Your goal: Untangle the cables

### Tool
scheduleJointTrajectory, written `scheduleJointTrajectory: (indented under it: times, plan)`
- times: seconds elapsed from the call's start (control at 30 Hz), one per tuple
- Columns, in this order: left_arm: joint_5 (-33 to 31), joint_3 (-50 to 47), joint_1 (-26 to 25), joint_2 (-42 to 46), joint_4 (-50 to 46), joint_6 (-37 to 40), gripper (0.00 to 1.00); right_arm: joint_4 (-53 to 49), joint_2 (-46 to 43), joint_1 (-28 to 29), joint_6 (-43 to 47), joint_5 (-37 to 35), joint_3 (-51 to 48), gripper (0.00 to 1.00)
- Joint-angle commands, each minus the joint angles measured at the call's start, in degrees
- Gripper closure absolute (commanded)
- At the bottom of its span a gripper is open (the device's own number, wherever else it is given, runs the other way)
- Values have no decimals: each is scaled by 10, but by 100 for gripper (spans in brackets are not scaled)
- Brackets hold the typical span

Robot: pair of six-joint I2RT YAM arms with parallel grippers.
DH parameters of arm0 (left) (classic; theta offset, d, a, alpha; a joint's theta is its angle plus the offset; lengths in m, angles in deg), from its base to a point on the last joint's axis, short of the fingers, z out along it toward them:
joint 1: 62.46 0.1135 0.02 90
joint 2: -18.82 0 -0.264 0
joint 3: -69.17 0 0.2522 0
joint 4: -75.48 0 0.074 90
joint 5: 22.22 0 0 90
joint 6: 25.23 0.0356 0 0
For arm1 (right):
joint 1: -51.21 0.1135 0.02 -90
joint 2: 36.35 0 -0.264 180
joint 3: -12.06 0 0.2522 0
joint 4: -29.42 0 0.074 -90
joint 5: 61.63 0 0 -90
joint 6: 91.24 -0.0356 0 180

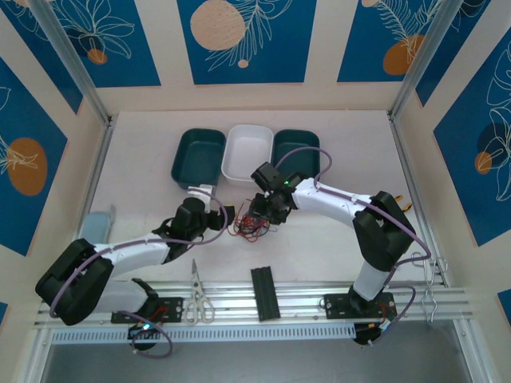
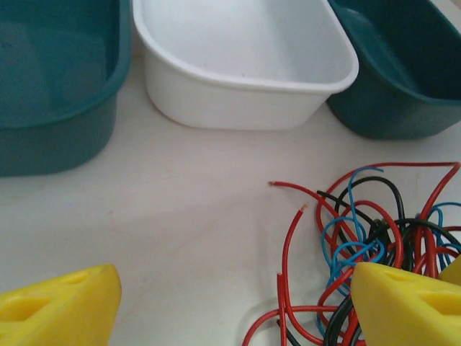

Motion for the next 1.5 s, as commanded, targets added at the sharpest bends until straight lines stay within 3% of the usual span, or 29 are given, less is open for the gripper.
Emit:
scheduleJointTrajectory:
  times: [0.0,0.1,0.4,0.53,0.63,0.8,1.17,1.47]
  plan:
    - [56,13,5,-18,10,-9,19,-28,-31,-4,4,-23,0,47]
    - [91,26,5,-38,18,3,21,-27,-50,-6,2,-41,-9,41]
    - [190,43,4,-86,65,27,24,-2,-103,-33,-17,-71,-46,44]
    - [196,49,4,-96,63,29,24,25,-120,-32,4,-55,-63,46]
    - [203,55,4,-106,64,29,28,19,-122,-32,24,-41,-62,56]
    - [224,64,3,-125,80,23,33,-5,-111,-18,35,-35,-58,63]
    - [241,83,-5,-166,87,21,45,-18,-85,5,32,-49,-50,68]
    - [240,95,-14,-191,83,24,46,-26,-84,6,33,-53,-49,78]
